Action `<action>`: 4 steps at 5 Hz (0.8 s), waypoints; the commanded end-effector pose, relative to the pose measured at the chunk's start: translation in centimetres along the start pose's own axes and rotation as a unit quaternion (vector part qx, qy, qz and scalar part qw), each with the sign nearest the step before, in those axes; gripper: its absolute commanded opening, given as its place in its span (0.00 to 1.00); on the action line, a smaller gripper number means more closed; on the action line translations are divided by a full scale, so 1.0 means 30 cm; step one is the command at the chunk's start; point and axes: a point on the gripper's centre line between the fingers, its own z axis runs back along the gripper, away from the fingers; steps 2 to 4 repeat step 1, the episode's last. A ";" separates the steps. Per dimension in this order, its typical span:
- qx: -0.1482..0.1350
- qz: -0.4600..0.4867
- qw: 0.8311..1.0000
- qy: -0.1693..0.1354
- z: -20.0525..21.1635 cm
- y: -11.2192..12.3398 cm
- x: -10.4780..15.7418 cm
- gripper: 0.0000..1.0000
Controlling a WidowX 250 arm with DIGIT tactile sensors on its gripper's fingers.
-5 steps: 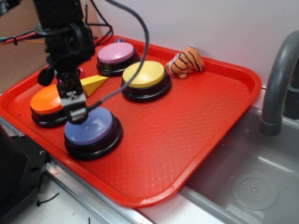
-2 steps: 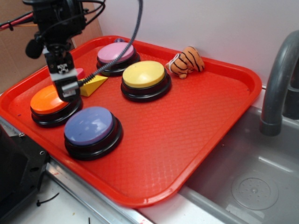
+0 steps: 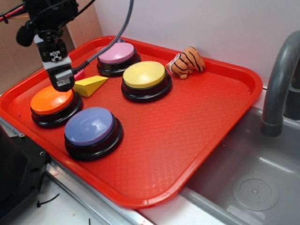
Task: Push the purple button.
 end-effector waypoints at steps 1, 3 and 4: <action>-0.002 0.024 0.999 -0.037 0.112 0.001 -0.002 1.00; -0.002 0.024 0.999 -0.037 0.112 0.001 -0.002 1.00; -0.002 0.024 0.999 -0.037 0.112 0.001 -0.002 1.00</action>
